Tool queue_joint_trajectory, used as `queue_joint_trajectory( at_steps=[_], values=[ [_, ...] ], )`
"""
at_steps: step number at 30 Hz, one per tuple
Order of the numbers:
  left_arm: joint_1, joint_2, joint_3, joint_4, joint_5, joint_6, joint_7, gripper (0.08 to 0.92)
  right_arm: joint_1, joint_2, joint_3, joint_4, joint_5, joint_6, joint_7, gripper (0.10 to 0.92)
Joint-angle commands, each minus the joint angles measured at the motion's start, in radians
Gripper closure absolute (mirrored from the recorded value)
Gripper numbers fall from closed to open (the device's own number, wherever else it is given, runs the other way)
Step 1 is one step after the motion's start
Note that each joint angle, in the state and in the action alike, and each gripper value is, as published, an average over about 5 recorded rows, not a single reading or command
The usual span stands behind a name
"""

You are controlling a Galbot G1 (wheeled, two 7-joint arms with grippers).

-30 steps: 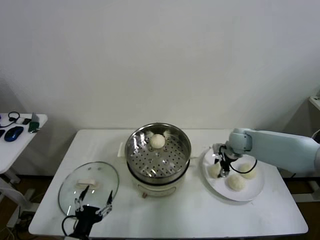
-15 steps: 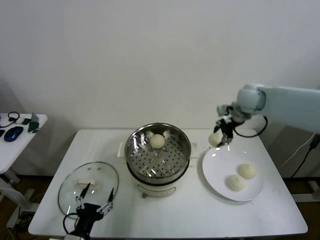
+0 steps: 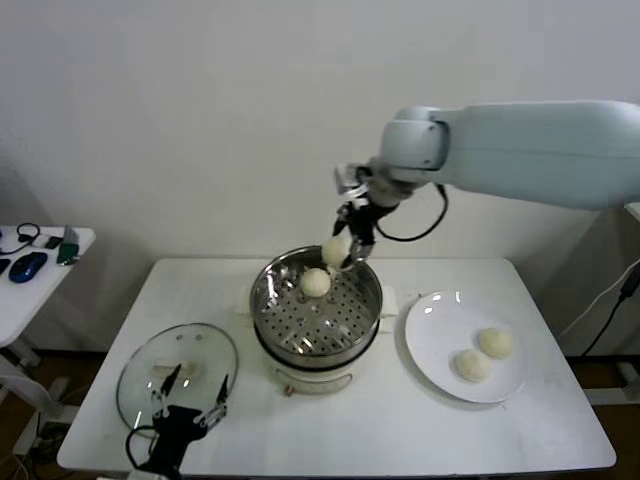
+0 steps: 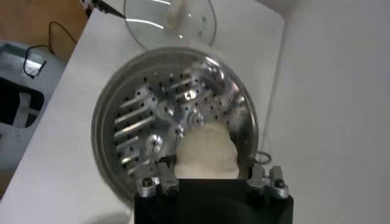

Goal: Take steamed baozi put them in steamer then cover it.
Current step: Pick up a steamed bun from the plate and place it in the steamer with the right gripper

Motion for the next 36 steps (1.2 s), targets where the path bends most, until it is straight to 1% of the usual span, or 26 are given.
queue_joint_trajectory(
  at_steps=[1,14,27,29,32,34,36],
  values=[
    [0.005,0.000,-0.003,0.000,0.003,-0.002,-0.001,0.177,-0.169,0.210,0.031,-0.029,0.023,-0.100,0.129,0.347],
    [0.011,-0.001,-0.001,0.011,0.011,-0.004,-0.004,0.177,-0.322,0.218,0.030,-0.155,-0.090,-0.138,0.210,0.347],
    [0.006,-0.005,-0.002,0.020,0.018,-0.003,-0.005,0.177,-0.360,0.226,0.062,-0.189,-0.090,-0.132,0.213,0.345],
    [0.006,-0.005,-0.002,0.019,0.018,-0.002,-0.005,0.177,-0.360,0.221,0.065,-0.187,-0.090,-0.129,0.212,0.329],
    [0.007,-0.006,-0.002,0.016,0.019,-0.001,-0.005,0.177,-0.340,0.204,0.066,-0.172,-0.090,-0.119,0.198,0.267],
    [0.007,-0.007,-0.002,0.015,0.021,-0.001,-0.004,0.177,-0.302,0.180,0.063,-0.153,-0.088,-0.102,0.173,0.227],
    [0.006,-0.008,-0.001,0.013,0.022,0.001,-0.004,0.177,-0.247,0.147,0.053,-0.130,-0.079,-0.071,0.134,0.211]
  ],
)
